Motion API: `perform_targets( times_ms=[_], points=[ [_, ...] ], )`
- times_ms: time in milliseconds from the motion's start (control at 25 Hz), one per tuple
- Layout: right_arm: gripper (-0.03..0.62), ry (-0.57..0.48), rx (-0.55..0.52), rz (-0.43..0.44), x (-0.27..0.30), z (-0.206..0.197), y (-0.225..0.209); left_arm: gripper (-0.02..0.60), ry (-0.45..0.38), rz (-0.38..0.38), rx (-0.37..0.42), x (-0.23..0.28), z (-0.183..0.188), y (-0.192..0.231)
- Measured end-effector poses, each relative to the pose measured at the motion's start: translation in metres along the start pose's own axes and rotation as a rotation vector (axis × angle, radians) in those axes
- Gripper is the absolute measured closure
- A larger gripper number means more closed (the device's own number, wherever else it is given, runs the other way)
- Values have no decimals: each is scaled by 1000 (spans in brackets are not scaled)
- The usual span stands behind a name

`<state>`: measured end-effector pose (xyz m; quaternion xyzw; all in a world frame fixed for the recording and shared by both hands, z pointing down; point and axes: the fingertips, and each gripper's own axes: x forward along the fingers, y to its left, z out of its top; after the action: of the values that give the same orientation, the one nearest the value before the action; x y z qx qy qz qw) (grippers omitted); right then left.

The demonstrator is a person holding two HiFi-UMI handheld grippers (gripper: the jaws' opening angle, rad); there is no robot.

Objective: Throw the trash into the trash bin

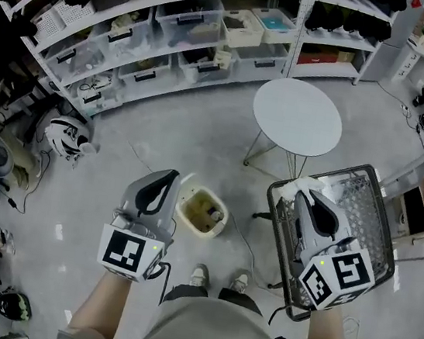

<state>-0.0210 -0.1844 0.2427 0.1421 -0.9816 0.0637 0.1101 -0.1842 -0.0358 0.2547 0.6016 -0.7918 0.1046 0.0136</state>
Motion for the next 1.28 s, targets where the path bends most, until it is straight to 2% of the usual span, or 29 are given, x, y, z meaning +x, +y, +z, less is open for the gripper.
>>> perform_targets(
  times_ms=[200, 360, 560, 680, 840, 1000, 1280],
  points=[
    [566, 95, -4, 119, 77, -36, 34, 580, 63, 81, -1, -6, -44, 37],
    [566, 195, 16, 192, 132, -81, 55, 579, 108, 99, -18, -5, -89, 58],
    [566, 325, -37, 258, 198, -160, 83, 579, 205, 142, -114, -6, -161, 86],
    [566, 394, -19, 288, 227, -209, 98, 580, 262, 159, -151, -4, -208, 97],
    [566, 468, 8, 298, 257, -278, 115, 579, 355, 143, -117, -4, -279, 101],
    [566, 544, 15, 295, 281, -348, 122, 578, 431, 116, -178, -2, -352, 98],
    [566, 679, 21, 273, 305, -489, 121, 580, 545, 124, -279, -6, -473, 90]
  ],
)
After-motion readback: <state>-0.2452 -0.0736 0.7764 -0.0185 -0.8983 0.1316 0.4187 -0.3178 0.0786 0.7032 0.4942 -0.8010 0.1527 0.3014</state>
